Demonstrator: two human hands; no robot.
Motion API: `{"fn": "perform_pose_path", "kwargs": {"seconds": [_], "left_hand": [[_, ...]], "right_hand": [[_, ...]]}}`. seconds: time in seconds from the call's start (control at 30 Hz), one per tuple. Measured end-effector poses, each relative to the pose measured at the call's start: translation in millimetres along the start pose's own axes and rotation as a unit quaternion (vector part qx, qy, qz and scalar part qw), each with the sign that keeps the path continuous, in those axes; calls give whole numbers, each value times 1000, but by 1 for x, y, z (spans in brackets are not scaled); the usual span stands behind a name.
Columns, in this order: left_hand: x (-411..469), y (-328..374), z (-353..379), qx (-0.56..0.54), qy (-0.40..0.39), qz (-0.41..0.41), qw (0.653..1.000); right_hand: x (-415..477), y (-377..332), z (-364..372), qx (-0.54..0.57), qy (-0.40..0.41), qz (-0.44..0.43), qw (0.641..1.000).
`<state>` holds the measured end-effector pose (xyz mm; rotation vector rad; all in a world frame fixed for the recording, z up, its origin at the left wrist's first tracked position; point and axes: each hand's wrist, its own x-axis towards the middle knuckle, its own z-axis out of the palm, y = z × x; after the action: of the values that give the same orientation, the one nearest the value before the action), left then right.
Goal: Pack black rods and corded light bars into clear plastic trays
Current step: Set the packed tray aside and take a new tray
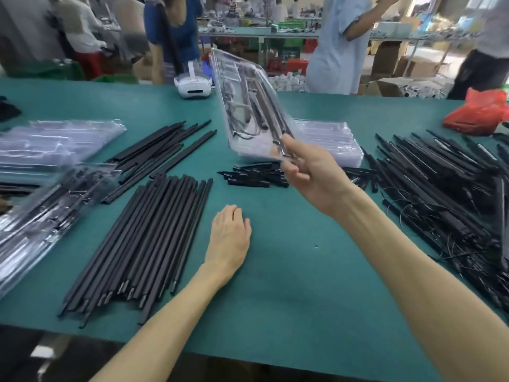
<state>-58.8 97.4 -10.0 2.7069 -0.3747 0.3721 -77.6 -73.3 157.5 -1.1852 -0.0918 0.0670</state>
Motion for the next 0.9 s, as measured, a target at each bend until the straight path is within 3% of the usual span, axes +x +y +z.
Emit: {"fn": "perform_pose_path", "kwargs": {"seconds": [0.2,0.43,0.57,0.73,0.9], "left_hand": [[3,-2,2,23,-18,-5,1000],[5,0,1,55,-32,-2,998],[7,-4,2,58,-43,-5,997],[7,-4,2,62,-43,-4,997],[4,-6,2,67,-40,3,997]], "right_hand": [[81,10,20,14,11,-18,1000],[162,89,41,40,78,94,992],[179,133,51,25,53,149,987],[181,154,49,86,79,141,983],[170,143,44,3,30,115,993]]}}
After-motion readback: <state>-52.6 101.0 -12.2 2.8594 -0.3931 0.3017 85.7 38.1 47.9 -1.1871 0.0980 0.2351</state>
